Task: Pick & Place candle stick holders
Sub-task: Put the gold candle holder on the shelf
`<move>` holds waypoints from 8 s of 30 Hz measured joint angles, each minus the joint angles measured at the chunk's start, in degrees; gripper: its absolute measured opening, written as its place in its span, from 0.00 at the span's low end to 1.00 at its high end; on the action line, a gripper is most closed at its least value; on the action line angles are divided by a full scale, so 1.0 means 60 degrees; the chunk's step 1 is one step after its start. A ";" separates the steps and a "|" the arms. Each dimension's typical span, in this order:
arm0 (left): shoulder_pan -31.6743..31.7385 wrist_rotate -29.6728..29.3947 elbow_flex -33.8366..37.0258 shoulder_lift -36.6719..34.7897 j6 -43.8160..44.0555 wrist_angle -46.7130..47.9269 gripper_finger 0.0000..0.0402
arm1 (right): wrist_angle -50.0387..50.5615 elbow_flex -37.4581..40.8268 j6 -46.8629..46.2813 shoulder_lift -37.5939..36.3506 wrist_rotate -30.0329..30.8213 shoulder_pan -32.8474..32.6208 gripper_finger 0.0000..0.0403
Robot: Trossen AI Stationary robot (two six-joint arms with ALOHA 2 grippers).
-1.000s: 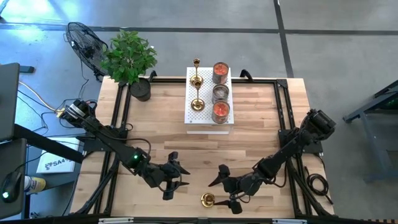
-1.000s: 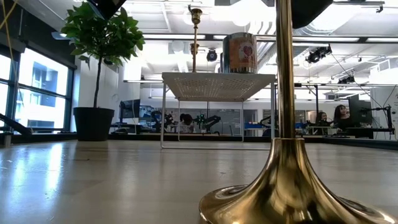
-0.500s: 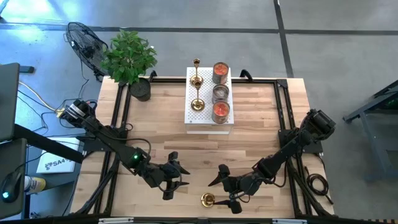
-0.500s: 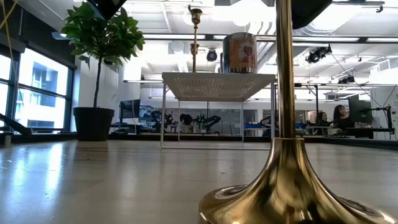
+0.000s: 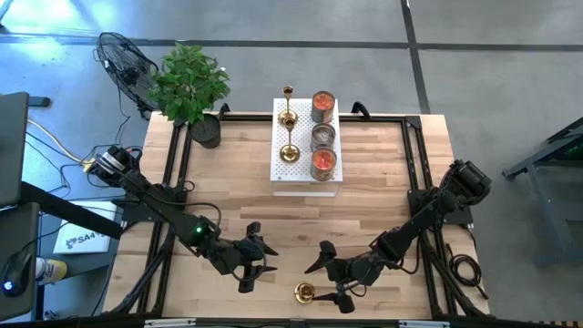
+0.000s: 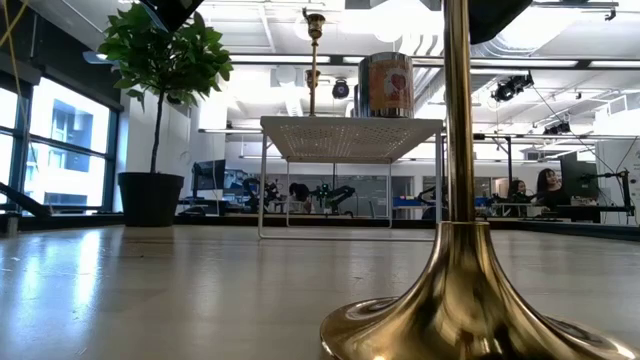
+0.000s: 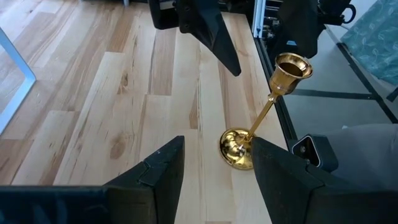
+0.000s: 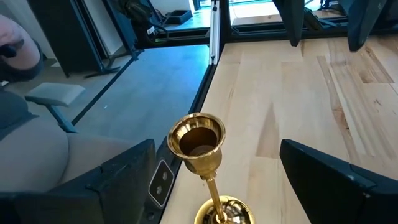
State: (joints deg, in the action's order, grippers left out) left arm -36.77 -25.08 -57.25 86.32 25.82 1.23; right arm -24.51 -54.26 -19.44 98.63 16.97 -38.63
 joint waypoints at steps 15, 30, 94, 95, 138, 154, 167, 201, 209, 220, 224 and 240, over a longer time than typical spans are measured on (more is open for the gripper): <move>0.0000 -0.0011 0.0000 0.0004 0.0000 0.0040 0.45 | -0.0723 -0.0175 0.0045 0.0682 -0.0383 0.0066 0.84; 0.0000 0.0171 0.0000 0.0004 0.0055 0.0091 0.45 | 0.0893 -0.1089 0.0233 0.0703 -0.0584 0.0300 0.84; 0.0000 0.0312 0.0000 0.0004 0.0040 0.0102 0.45 | 0.0984 -0.1658 0.2239 0.0685 -0.0570 0.0353 0.21; 0.0000 0.0325 0.0000 0.0004 0.0040 0.0090 0.45 | 0.1103 -0.1828 0.2383 0.0685 -0.0572 0.0353 0.21; 0.0816 0.2899 0.0007 0.0794 -0.3275 -0.3045 0.45 | 0.2869 -0.3880 0.4320 0.0667 -0.1156 0.1257 0.21; 0.0809 0.3043 0.0004 0.0784 -0.4339 -0.2623 0.06 | 0.3132 -0.3880 0.4324 0.0667 -0.1055 0.1260 0.21; 0.0816 0.2675 0.0004 0.0783 -0.4434 -0.2533 0.02 | 0.3151 -0.3886 0.4005 0.0667 -0.0146 0.1120 0.48; 0.0884 -0.4377 -0.3333 0.0619 -0.7349 0.1527 0.02 | 0.8599 -0.3884 0.0983 -0.0215 0.6073 -0.1410 0.62; 0.1844 -0.4874 -0.4909 -0.0246 -0.8425 0.1893 0.02 | 0.9405 -0.3876 0.0160 -0.0208 0.5829 -0.1402 0.58; 0.4951 0.0604 -0.3359 -0.2852 -0.4765 0.1460 0.02 | 1.0089 -0.3876 -0.0695 -0.0208 0.5519 -0.1402 0.58; 0.5138 0.0979 -0.1695 -0.2987 -0.4765 -0.0017 0.02 | 1.0352 -0.3876 -0.1016 -0.0208 0.5530 -0.1402 0.57; 0.6892 0.2734 0.0958 -0.2624 -0.3817 -0.3031 0.02 | 1.0334 -0.3876 -0.0962 -0.0208 0.5806 -0.1339 0.57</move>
State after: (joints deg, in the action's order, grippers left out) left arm 4.58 -8.68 -51.51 70.58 2.92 -16.95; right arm 37.50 -77.52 -25.22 97.38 51.81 -46.67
